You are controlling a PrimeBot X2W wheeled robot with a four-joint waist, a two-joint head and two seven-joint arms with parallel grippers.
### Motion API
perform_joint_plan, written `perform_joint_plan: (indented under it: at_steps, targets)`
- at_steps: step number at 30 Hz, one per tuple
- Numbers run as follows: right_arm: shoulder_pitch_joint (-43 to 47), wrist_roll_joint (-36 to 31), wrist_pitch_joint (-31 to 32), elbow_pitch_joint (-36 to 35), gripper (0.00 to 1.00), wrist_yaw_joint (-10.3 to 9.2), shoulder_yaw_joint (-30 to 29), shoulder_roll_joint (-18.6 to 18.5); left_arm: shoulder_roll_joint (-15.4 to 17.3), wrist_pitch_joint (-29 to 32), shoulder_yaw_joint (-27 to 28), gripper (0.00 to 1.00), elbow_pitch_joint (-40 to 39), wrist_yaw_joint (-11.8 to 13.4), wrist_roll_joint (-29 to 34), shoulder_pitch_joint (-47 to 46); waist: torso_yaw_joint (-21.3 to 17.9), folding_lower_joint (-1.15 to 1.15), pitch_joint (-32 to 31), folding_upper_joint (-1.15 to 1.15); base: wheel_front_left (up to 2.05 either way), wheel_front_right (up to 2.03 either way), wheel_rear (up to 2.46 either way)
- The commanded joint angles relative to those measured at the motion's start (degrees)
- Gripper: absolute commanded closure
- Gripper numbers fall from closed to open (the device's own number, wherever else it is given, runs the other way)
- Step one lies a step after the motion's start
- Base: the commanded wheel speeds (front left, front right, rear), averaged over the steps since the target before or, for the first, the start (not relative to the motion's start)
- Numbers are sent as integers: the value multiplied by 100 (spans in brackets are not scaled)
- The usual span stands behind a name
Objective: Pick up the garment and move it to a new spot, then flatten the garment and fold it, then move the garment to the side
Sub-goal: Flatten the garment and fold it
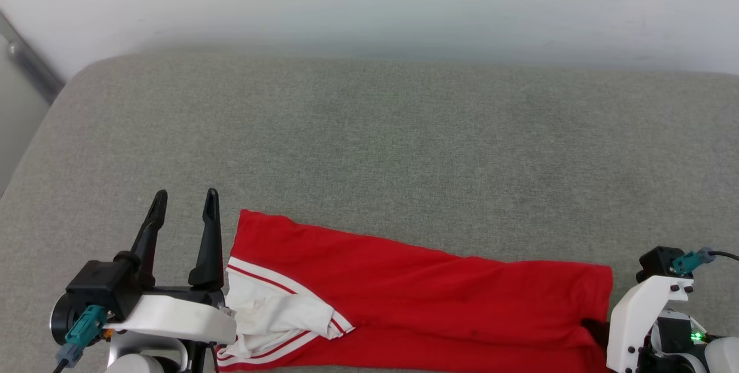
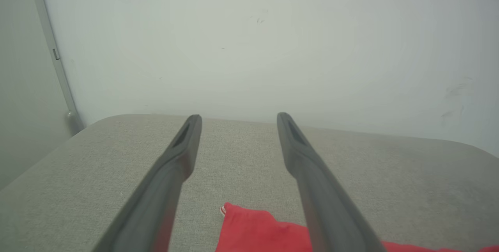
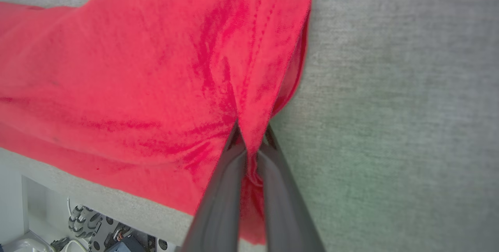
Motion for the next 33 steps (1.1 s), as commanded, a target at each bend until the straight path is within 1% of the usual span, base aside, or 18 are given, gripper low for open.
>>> perform_joint_plan:
  at_steps: [1,6,10,12,15,18,22,25,27,29,33]
  targets:
    - [-32,37,-64,-22,100,-2,94,-57,-11,-24,6,0,33,2,19,107,-91,-1,-116,0,0,0,0]
    - [-123,51,-127,-203,100,-2,122,-251,-1,4,2,0,109,85,7,246,-234,-1,-294,0,0,0,0]
    - [-112,-5,-19,-289,100,-3,-111,-400,-2,6,2,0,116,131,14,339,-405,-1,-418,0,0,0,0]
    - [-62,-65,37,-317,100,-3,-340,-445,-27,3,-2,0,124,144,7,386,-490,-1,-464,0,0,0,0]
    - [82,-196,171,-361,100,-3,-859,-488,-64,-1,-22,0,131,134,-3,417,-608,-1,-519,0,0,0,0]
    - [178,-348,362,-529,100,-3,-1416,-455,-96,-5,-54,0,161,126,1,457,-707,-1,-563,0,0,0,0]
    - [261,-348,637,-807,100,-2,-1990,-234,-130,-10,-50,0,182,133,12,459,-803,-1,-563,0,0,0,0]
    - [137,3,970,-923,100,-2,-2309,158,-147,-14,-39,0,194,118,21,458,-836,-1,-559,0,0,0,0]
    - [32,398,1315,-961,100,-2,-2460,532,-154,-12,-39,0,203,114,23,450,-838,-1,-560,0,0,0,0]
    - [-75,869,1670,-1010,100,-2,-2574,774,-162,-14,-45,0,217,100,28,424,-817,-1,-561,0,0,0,0]
    - [-225,1829,2156,-932,100,-2,-2606,971,-171,-11,-79,0,231,70,38,352,-726,-1,-548,0,0,0,0]
